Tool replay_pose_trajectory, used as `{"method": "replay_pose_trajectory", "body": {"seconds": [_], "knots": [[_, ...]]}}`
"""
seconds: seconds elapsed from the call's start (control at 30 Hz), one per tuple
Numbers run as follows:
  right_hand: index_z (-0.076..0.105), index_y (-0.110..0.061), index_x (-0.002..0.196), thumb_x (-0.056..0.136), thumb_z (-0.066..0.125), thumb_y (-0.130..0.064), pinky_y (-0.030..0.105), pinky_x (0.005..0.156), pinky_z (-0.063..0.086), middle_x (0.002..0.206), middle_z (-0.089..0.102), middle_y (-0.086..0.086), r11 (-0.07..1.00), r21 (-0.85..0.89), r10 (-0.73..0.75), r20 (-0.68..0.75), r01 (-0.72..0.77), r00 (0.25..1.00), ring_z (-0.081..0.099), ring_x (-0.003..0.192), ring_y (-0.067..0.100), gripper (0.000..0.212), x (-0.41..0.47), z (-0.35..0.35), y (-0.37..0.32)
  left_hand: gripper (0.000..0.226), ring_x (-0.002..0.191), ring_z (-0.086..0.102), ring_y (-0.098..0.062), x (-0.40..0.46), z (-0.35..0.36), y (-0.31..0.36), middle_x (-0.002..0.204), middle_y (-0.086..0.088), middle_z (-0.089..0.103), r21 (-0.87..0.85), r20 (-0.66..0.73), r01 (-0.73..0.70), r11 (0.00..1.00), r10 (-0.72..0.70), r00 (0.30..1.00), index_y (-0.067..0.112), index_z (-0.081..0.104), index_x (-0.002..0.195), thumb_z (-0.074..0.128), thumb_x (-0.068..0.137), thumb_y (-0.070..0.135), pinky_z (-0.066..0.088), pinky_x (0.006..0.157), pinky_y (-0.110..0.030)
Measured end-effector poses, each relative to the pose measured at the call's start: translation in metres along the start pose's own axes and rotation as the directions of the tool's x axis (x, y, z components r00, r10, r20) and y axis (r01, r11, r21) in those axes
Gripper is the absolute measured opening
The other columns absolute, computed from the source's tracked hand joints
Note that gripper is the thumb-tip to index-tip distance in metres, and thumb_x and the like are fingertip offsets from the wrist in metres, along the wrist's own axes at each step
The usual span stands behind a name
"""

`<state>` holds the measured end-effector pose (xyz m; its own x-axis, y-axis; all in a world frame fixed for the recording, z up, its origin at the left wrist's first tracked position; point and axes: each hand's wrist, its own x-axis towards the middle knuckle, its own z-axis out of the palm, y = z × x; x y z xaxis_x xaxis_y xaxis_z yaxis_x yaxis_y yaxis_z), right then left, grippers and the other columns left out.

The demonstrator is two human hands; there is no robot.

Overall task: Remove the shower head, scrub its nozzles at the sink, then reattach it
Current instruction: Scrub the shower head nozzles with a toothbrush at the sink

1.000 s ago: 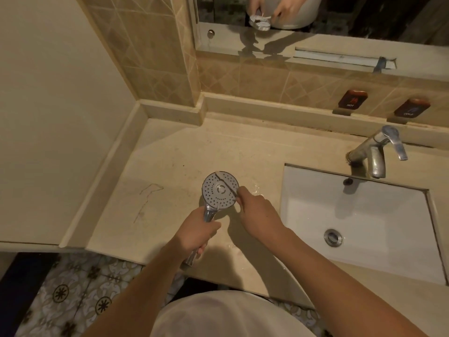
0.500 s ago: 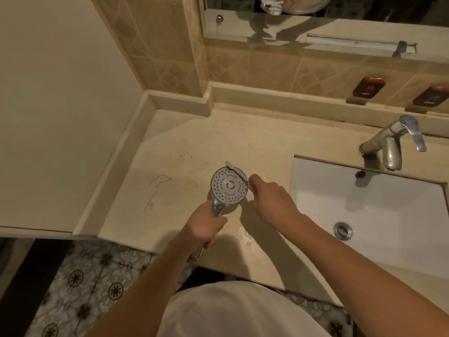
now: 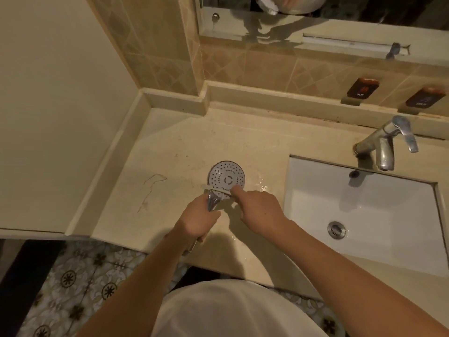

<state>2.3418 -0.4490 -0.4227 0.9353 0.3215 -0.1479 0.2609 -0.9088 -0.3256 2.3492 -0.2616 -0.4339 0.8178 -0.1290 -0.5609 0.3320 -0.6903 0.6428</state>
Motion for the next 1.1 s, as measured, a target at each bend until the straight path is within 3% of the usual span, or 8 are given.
{"method": "replay_pose_trajectory", "body": {"seconds": [0.1,0.23,0.3,0.47,0.67,0.77,0.9,1.1], "knots": [[0.047,-0.021,0.110,0.101,0.039,-0.030,0.033,0.048,0.026,0.072,0.062,0.010,0.991,0.123,0.053,-0.083,-0.042,0.995,0.041,0.054,0.028,0.015,0.000,0.001,-0.008,0.031,0.083,0.074,-0.047,0.002,-0.003,0.013,0.095,-0.011,0.074,-0.055,-0.009,-0.011,0.998,0.011,1.000,0.021,0.062,0.122,0.060,0.091,0.014,0.062,0.065,-0.053],[0.048,-0.020,0.104,0.104,0.038,-0.031,0.034,0.047,0.035,0.072,0.063,0.007,0.904,0.375,0.265,-0.118,-0.204,0.957,0.053,0.057,0.027,0.015,0.007,-0.002,-0.003,0.032,0.090,0.075,-0.039,0.001,0.000,0.015,0.107,-0.011,0.073,-0.023,0.009,-0.008,1.000,0.008,1.000,0.021,0.061,0.122,0.062,0.091,0.013,0.063,0.072,-0.052],[0.047,-0.021,0.102,0.104,0.037,-0.031,0.035,0.049,0.040,0.072,0.062,0.008,0.907,0.364,0.262,-0.091,-0.212,0.961,0.053,0.059,0.029,0.014,0.007,-0.003,0.002,0.037,0.092,0.074,-0.041,-0.002,0.003,0.012,0.110,-0.011,0.072,-0.028,0.044,0.015,1.000,-0.013,0.999,0.018,0.060,0.129,0.061,0.093,0.014,0.063,0.075,-0.055],[0.044,-0.026,0.103,0.103,0.035,-0.036,0.036,0.051,0.044,0.066,0.054,0.004,0.984,0.180,0.002,0.059,-0.012,0.998,0.052,0.056,0.029,0.013,-0.013,0.005,0.006,0.035,0.090,0.072,-0.051,-0.005,-0.001,0.005,0.105,-0.021,0.073,-0.058,0.072,0.048,0.997,-0.044,0.996,0.015,0.060,0.130,0.060,0.095,0.013,0.061,0.069,-0.061],[0.047,-0.024,0.105,0.104,0.037,-0.033,0.033,0.046,0.033,0.064,0.056,0.003,0.958,0.252,0.157,-0.069,-0.135,0.985,0.047,0.051,0.025,0.014,0.003,0.003,0.014,0.035,0.093,0.074,-0.046,-0.003,-0.001,0.008,0.110,-0.021,0.072,-0.082,0.066,0.072,0.994,-0.066,0.996,0.013,0.060,0.129,0.059,0.095,0.010,0.062,0.077,-0.062],[0.041,-0.028,0.102,0.099,0.040,-0.030,0.032,0.044,0.034,0.059,0.044,-0.003,0.986,0.167,0.014,0.034,-0.019,0.999,0.046,0.050,0.025,0.004,-0.010,0.011,0.003,0.031,0.082,0.072,-0.043,-0.003,-0.002,0.003,0.105,-0.027,0.072,-0.068,0.089,0.067,0.995,-0.061,0.994,0.012,0.062,0.124,0.058,0.094,0.008,0.060,0.075,-0.059],[0.045,-0.024,0.100,0.102,0.037,-0.032,0.028,0.043,0.022,0.056,0.040,-0.007,0.947,0.251,0.224,-0.066,-0.201,0.972,0.038,0.046,0.012,0.012,0.003,0.009,0.020,0.029,0.071,0.070,-0.036,0.000,-0.003,-0.001,0.102,-0.023,0.072,-0.021,0.072,0.074,0.997,-0.072,0.995,0.013,0.061,0.122,0.059,0.092,0.011,0.060,0.062,-0.043],[0.045,-0.026,0.101,0.102,0.035,-0.037,0.030,0.044,0.025,0.058,0.038,-0.008,0.974,0.203,0.099,0.024,-0.102,0.995,0.044,0.049,0.021,0.014,-0.008,0.015,0.014,0.031,0.045,0.059,-0.015,0.003,0.002,-0.012,0.090,-0.015,0.071,0.018,0.094,0.124,0.992,-0.125,0.988,0.019,0.058,0.120,0.061,0.089,0.017,0.051,0.042,-0.029]]}}
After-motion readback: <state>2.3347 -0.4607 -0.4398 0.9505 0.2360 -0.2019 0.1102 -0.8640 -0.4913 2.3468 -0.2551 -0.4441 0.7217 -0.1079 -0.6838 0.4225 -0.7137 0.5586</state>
